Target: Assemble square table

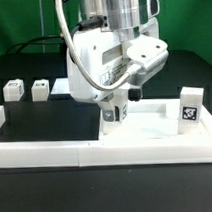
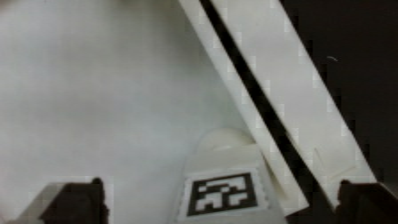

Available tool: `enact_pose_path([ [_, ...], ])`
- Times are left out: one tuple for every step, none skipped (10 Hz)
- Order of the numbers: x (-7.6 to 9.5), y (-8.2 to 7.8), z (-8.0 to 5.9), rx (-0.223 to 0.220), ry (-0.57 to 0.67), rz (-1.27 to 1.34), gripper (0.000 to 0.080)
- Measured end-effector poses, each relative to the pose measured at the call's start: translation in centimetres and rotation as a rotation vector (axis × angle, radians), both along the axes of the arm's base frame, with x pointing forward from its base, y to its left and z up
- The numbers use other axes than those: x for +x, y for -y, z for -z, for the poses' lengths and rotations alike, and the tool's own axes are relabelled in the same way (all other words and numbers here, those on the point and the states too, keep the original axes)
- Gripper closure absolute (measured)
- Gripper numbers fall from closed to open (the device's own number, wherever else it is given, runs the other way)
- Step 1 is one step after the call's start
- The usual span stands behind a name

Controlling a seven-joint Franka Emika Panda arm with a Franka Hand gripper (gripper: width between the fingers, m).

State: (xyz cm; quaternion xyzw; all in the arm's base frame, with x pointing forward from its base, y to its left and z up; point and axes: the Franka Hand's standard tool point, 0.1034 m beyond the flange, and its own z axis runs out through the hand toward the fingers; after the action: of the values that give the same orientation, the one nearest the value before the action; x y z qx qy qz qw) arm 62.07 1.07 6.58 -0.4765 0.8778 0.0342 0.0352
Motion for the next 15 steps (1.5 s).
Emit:
enact_pose_path([
  [0.0,0.0,0.0,0.0,0.0,0.0,0.015],
  [0.0,0.0,0.0,0.0,0.0,0.0,0.015],
  [0.0,0.0,0.0,0.0,0.0,-0.001,0.015],
  [0.0,0.0,0.0,0.0,0.0,-0.004,0.015],
  [0.0,0.0,-0.1,-0.001,0.006,-0.054,0.015],
  [-0.1,-0.3,-1.0,0.014,0.03,-0.151,0.015],
  [-0.6,-0.6,-2.6,0.023,0.056,-0.308,0.015],
  [-1.0,-0.9,-4.2,0.036,0.077,-0.456,0.015],
  [-1.0,-0.9,-4.7,0.034,0.092,-0.508,0.015],
  [-1.0,-0.9,-4.4,0.03,0.095,-0.57,0.015],
  [-1.0,-0.8,-4.4,0.026,0.104,-0.651,0.015],
  [-1.1,-0.8,-4.3,0.021,0.113,-0.729,0.015],
  [-1.3,-0.7,-4.1,0.011,0.122,-0.865,0.015],
  [-2.1,-0.4,-3.4,-0.005,0.117,-1.044,0.015],
  [-2.4,0.1,-3.7,-0.009,0.129,-1.162,0.015],
])
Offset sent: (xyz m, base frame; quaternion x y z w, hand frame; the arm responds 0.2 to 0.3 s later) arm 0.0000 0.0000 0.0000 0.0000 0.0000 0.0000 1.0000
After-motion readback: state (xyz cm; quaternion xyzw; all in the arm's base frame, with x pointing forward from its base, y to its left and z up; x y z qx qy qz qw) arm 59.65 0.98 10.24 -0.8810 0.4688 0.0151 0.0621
